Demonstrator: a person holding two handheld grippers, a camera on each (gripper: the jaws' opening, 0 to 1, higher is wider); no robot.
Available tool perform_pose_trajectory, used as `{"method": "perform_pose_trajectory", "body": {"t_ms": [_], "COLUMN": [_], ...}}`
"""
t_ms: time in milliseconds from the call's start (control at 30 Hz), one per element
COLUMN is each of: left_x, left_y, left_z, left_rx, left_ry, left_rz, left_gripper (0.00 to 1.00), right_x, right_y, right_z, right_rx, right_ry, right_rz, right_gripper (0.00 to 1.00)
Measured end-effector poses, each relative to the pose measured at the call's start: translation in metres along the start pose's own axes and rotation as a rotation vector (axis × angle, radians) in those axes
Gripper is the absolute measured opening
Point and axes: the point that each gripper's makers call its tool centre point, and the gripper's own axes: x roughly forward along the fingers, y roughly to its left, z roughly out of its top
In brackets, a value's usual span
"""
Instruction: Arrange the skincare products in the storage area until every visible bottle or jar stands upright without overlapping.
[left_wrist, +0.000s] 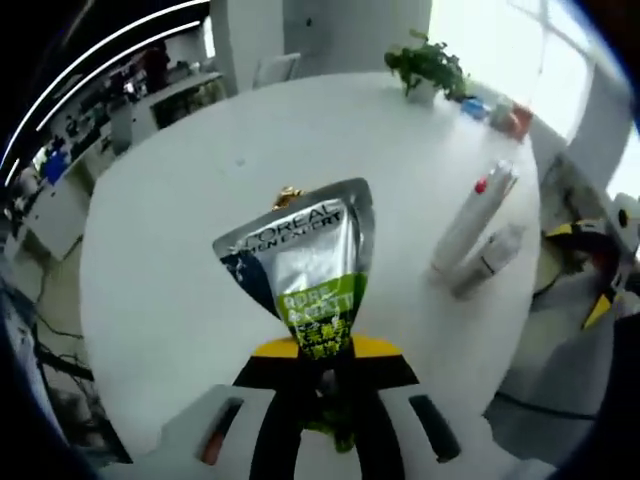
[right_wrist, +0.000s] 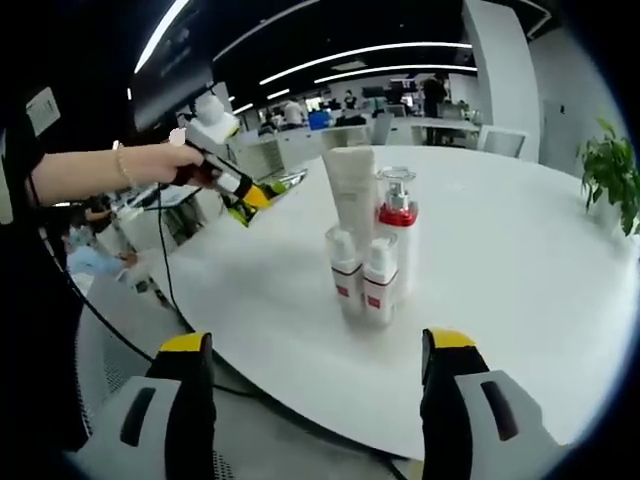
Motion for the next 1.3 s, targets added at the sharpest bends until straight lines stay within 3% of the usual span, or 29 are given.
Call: {"method": "perform_pose_trajectory", "body": {"t_ms": [167,300,367,433,667,833,1300], "left_x": [-0.019,-0.028,-0.035,-0.045,-0.064,-0.072,-0.098], "left_y": [-0.015,-0.023,-0.029,-0.038,-0.054,-0.065,-0.099], "left_z": [-0.002,0.0,0.0,-0.001,-0.004,-0.01,-0.013], "left_rx": [-0.005,-0.004,-0.012,-0.022,-0.038,-0.042,-0.026], "left_ry": [-0.038,-0.07,-0.088,-0.109,-0.157,-0.178,-0.237], "left_rz": [-0.003,-0.011,-0.015,-0.021,-0.04,-0.057,-0.08], "left_gripper": [0.1,0.1,0.1,0.1,0.1,0.1,0.1], "right_x": [0.002,0.004,0.006,0.01,0.024,0.036,0.054], "right_y": [0.008,0.018,0.023,0.03,0.051,0.069,0.094], "right_z": [0.004,0.008,0.012,0.021,0.056,0.075,0.119], "right_rx": [-0.007,-0.006,0.006,0.04,0.037,0.113,0.216], "right_ry": [-0.006,-0.011,-0.029,-0.055,-0.111,-0.159,-0.241], "right_rz": [0.035,0.088,0.115,0.146,0.226,0.304,0.383], "right_gripper": [0.84,0.74,0.75,0.73,0.7,0.68,0.62]}}
